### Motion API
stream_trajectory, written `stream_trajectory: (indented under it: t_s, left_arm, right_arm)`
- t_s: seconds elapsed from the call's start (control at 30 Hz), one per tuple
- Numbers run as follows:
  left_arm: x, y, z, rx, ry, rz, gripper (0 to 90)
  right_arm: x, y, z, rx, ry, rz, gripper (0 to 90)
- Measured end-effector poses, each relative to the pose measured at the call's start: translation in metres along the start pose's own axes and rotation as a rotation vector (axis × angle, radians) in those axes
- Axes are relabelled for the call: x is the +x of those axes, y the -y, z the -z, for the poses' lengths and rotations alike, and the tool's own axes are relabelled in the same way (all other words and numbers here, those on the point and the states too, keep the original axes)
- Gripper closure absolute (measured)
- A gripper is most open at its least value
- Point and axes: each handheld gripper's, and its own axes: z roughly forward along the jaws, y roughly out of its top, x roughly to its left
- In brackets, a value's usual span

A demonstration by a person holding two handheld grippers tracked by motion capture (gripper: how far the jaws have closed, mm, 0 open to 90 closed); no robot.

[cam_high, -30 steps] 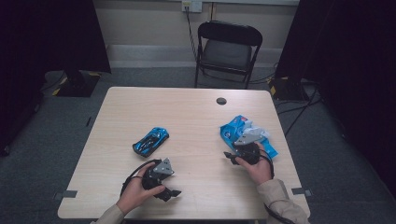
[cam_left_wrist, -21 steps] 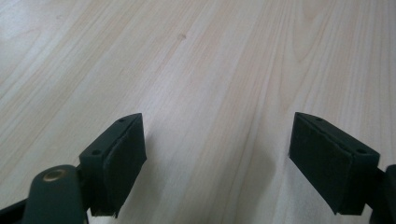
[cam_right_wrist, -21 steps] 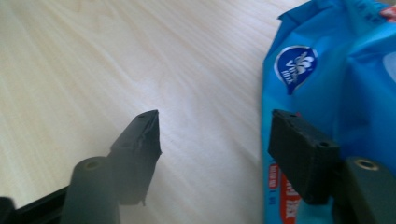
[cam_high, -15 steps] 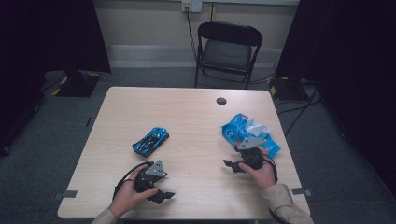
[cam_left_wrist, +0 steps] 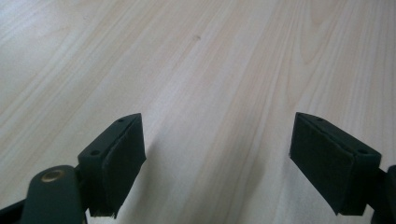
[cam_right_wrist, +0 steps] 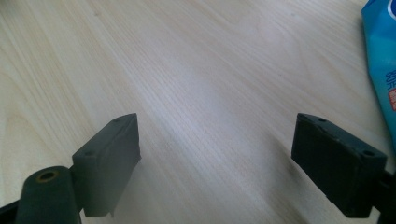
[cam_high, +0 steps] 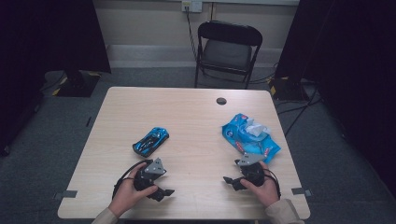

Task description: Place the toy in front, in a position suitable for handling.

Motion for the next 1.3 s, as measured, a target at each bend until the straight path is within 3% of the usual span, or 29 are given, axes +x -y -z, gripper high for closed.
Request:
stream_trajectory:
  t_s: [0.23,0.3,0.53,0.63,0.77,0.97,1.07,1.3]
  left_arm:
    - [0.014,-0.003,0.007,-0.044,-0.025,0.033,17.2]
    - [0.018,-0.004,0.012,-0.055,-0.056,0.046,16.7]
    - [0.039,-0.011,0.036,-0.128,-0.103,0.096,16.0]
    - [0.045,-0.013,0.043,-0.154,-0.119,0.137,15.9]
    - [0.058,-0.013,0.051,-0.149,-0.151,0.15,15.7]
    - [0.08,-0.01,0.052,-0.154,-0.229,0.207,15.8]
    - [0.091,-0.01,0.049,-0.146,-0.233,0.233,15.8]
    - [0.109,-0.017,0.045,-0.144,-0.263,0.231,15.9]
  right_arm:
    - [-0.002,0.006,-0.002,-0.001,-0.016,0.007,13.9]
    - [-0.002,0.006,-0.002,0.001,-0.017,0.009,13.7]
    - [-0.002,0.006,-0.003,0.003,-0.017,0.005,13.6]
    - [-0.002,0.006,-0.003,0.002,-0.017,0.005,13.5]
    - [-0.002,0.006,-0.003,0.002,-0.017,0.005,13.5]
    - [-0.002,0.006,-0.003,0.002,-0.017,0.005,13.5]
    - [-0.002,0.006,-0.003,0.002,-0.017,0.005,13.5]
    - [-0.002,0.006,-0.003,0.002,-0.018,0.005,13.4]
